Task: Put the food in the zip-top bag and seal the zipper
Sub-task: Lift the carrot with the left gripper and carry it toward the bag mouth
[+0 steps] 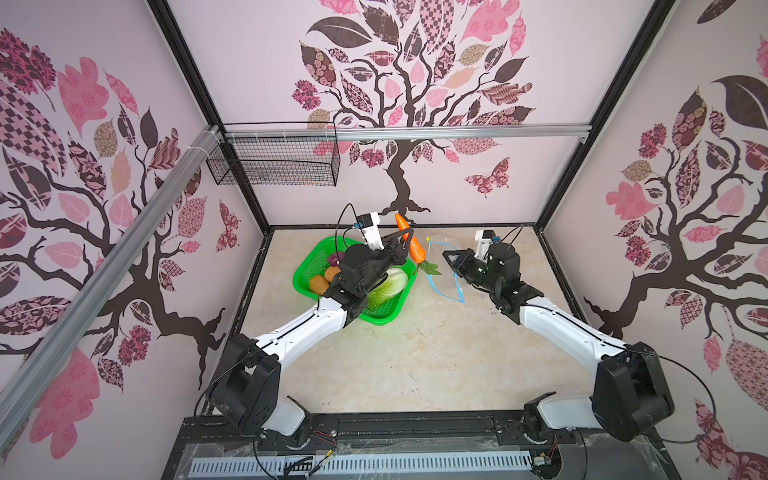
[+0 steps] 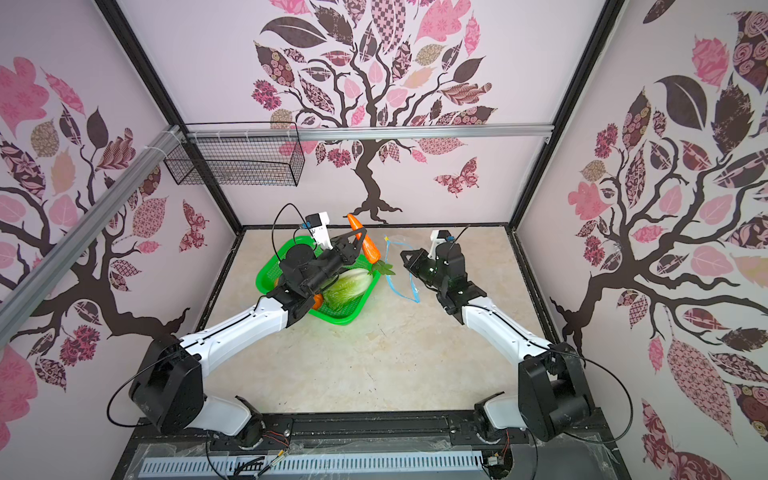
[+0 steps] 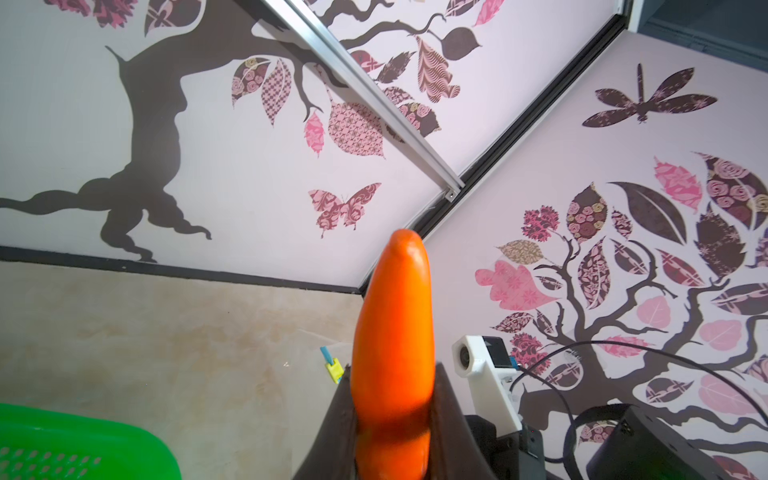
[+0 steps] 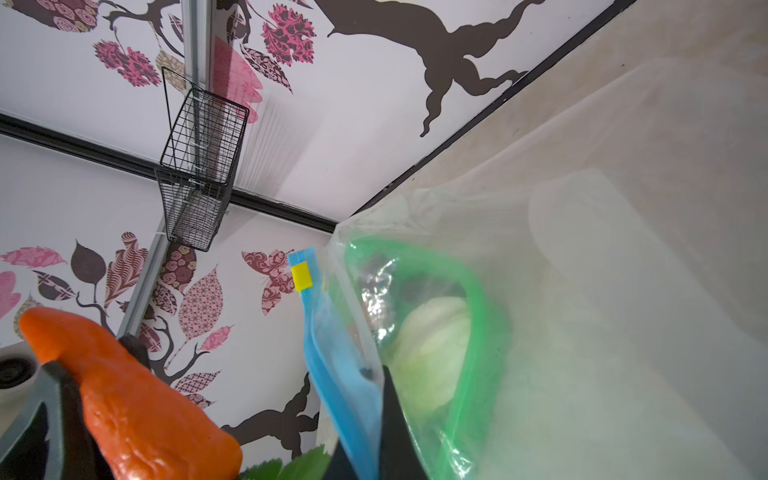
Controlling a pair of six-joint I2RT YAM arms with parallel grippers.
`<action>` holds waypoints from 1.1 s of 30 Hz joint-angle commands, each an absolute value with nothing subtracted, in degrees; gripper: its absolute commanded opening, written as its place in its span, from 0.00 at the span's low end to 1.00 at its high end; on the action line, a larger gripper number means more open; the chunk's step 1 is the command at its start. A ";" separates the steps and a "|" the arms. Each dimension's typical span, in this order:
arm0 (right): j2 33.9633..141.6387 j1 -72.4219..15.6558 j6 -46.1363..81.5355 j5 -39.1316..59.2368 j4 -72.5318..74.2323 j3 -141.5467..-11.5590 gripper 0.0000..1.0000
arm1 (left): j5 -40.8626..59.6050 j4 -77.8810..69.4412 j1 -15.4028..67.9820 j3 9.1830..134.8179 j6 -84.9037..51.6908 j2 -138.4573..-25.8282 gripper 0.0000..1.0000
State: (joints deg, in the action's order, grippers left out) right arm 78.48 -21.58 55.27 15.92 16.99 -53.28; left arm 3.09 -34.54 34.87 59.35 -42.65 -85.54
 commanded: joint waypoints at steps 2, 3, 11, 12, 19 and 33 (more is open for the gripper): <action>78.68 -21.87 54.49 22.20 15.12 -59.27 0.00 | 5.93 -41.88 35.26 59.29 -42.14 -87.43 0.18; 78.37 -21.88 54.88 23.61 15.35 -59.47 0.00 | 7.21 -42.55 35.24 59.31 -41.77 -87.65 0.18; 77.52 -21.86 59.68 32.53 19.86 -58.30 0.00 | 15.79 -50.56 35.24 58.47 -41.20 -90.64 0.18; 77.43 -21.91 59.49 32.45 19.60 -58.19 0.00 | 15.90 -50.79 35.24 58.44 -41.47 -90.79 0.18; 75.14 -21.82 58.17 30.54 19.30 -56.62 0.00 | 14.27 -43.96 35.66 58.55 -37.09 -91.85 0.16; 70.74 -22.20 46.22 20.78 13.41 -57.05 0.00 | 6.09 -16.93 41.86 62.58 -27.42 -90.12 0.15</action>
